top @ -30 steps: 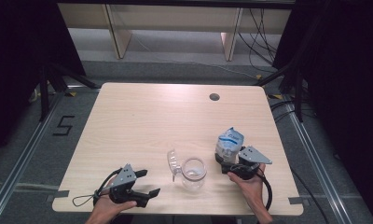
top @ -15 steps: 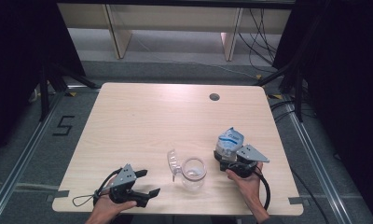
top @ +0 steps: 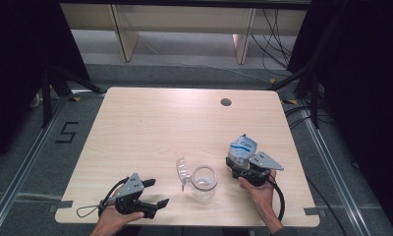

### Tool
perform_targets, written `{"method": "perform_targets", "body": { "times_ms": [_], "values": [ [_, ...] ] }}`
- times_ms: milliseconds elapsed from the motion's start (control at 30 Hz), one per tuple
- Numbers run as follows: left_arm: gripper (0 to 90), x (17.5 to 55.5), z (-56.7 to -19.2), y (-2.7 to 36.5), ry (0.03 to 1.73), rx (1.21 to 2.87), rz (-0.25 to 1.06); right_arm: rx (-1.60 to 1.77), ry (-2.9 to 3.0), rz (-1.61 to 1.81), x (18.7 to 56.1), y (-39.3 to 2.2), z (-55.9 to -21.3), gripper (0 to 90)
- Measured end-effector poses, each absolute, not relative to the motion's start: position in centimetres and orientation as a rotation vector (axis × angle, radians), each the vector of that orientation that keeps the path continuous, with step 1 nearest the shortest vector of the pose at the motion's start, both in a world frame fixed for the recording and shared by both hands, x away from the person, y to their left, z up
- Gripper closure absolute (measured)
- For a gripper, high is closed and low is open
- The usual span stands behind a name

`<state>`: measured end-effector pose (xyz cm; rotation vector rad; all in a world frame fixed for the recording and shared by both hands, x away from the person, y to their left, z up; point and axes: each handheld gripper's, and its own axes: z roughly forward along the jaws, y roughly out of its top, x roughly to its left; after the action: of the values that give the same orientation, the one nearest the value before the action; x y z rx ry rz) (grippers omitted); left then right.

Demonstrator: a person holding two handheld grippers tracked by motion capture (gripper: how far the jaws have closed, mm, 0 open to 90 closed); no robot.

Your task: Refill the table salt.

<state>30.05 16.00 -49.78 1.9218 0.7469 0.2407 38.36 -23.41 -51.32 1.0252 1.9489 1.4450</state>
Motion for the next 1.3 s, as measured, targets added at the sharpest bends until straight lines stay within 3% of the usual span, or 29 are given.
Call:
{"method": "perform_targets", "body": {
  "times_ms": [1300],
  "values": [
    [16.1,30.05,-49.81,15.89,0.73,1.934,0.24,1.062,1.928,1.446,38.38,-23.36,-51.41,42.2]
  ]
}}
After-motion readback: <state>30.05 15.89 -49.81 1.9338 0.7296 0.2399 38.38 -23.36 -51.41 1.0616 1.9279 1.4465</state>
